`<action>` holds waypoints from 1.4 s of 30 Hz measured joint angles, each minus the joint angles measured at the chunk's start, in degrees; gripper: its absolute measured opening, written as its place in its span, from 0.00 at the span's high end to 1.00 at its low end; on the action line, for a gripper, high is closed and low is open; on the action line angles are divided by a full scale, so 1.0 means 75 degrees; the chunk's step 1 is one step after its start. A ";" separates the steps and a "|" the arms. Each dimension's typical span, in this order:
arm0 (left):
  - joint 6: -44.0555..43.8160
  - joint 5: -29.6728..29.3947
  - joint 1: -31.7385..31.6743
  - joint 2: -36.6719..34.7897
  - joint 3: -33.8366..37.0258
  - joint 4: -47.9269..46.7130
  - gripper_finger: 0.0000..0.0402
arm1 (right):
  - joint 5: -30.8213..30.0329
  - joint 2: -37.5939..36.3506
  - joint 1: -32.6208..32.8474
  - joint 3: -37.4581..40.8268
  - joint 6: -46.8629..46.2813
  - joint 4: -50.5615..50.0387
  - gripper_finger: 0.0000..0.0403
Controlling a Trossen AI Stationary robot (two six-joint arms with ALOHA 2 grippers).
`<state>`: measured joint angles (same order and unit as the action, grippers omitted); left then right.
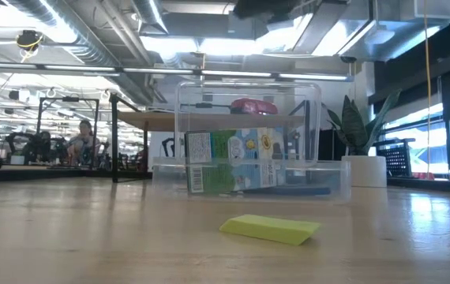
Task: Pack school essentials
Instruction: Put the yellow crayon box into the transparent supply box
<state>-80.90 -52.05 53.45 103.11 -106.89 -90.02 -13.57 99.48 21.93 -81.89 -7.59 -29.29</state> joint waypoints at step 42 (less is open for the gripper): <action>0.0000 0.0067 -0.0292 0.0000 0.0000 0.0000 0.37 | -0.2075 0.0443 -0.0402 0.1711 0.0459 0.0893 0.99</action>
<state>-80.90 -51.55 51.26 103.11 -106.89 -90.02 -29.12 102.80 18.92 -69.06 -4.14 -22.59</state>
